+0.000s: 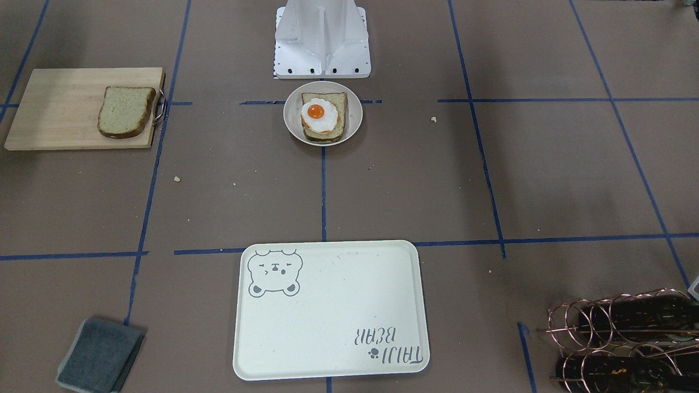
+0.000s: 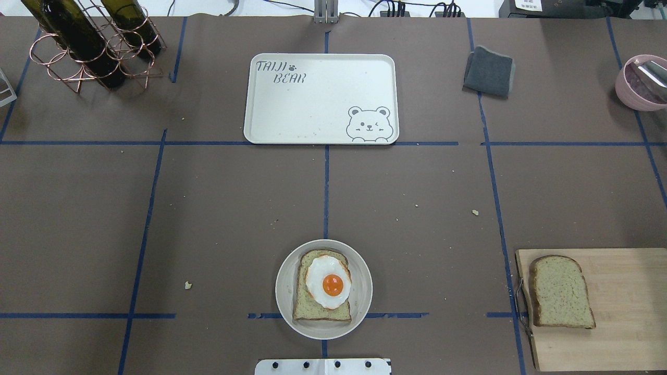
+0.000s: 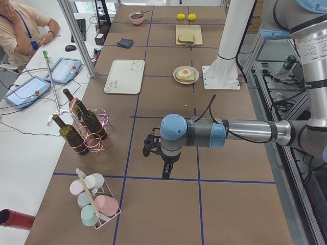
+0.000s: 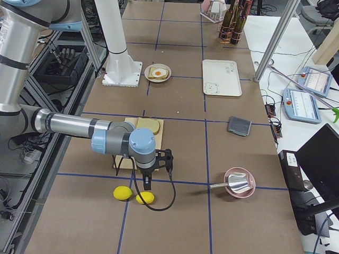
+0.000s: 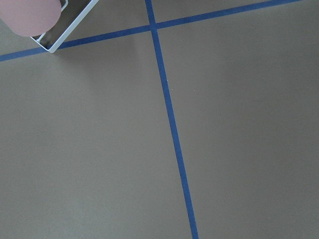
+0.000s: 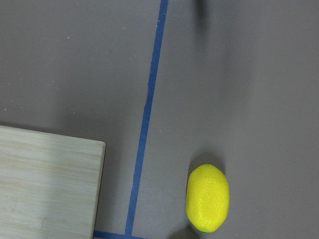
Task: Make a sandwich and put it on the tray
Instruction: 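Move the right gripper toward the bread slice on the wooden board, then grasp the bread slice with the right gripper and lift it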
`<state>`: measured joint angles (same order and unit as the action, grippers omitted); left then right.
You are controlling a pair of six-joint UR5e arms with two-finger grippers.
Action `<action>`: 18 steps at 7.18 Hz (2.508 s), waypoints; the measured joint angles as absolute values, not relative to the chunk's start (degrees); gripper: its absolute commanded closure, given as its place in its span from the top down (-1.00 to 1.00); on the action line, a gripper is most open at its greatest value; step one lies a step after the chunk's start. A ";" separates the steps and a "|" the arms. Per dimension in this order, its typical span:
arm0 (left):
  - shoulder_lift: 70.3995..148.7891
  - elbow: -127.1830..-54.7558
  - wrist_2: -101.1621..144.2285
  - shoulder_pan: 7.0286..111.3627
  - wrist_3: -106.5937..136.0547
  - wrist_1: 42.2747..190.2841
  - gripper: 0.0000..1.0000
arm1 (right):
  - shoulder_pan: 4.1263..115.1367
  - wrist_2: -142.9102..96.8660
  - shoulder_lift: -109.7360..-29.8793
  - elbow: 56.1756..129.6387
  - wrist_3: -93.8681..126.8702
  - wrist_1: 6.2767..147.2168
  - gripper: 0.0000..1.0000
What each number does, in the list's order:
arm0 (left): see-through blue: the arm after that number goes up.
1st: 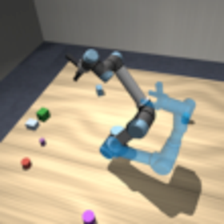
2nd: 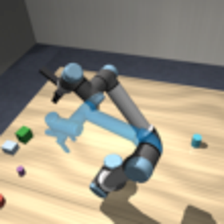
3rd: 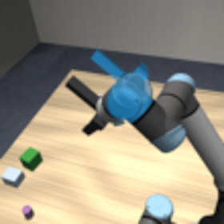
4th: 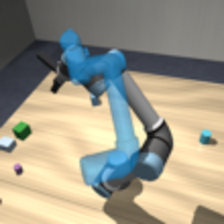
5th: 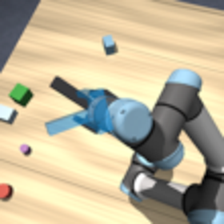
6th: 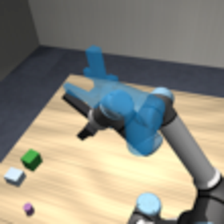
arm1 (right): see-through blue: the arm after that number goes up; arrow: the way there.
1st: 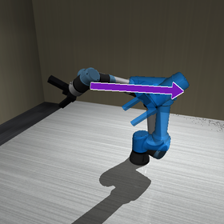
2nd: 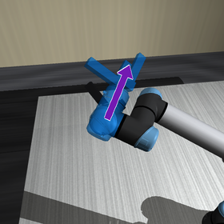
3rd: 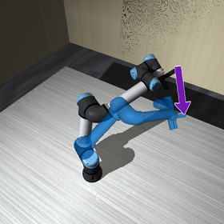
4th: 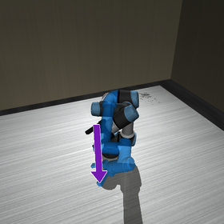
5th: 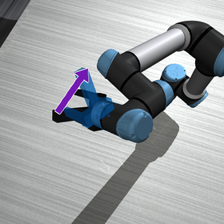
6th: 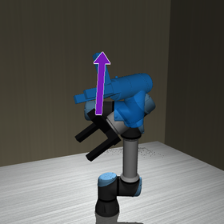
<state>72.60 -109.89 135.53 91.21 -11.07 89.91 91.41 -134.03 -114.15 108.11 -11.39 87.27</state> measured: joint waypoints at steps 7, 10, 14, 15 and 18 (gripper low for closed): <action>72.68 -110.85 135.69 91.31 -11.10 91.11 1.00 | 83.83 -136.29 -113.77 110.43 3.62 71.06 1.00; 72.69 -110.91 135.70 91.32 -11.08 91.97 1.00 | 66.19 -133.55 -115.88 109.99 41.03 44.84 1.00; 72.67 -110.90 135.70 91.36 -11.07 91.95 1.00 | 39.28 -111.16 -117.61 109.87 70.68 25.93 0.78; 72.63 -110.87 135.70 91.34 -11.07 91.94 1.00 | 35.32 -107.84 -117.99 109.87 72.55 25.06 0.72; 72.60 -110.85 135.70 91.35 -11.09 91.99 1.00 | 30.14 -104.73 -119.34 109.77 73.53 24.68 0.54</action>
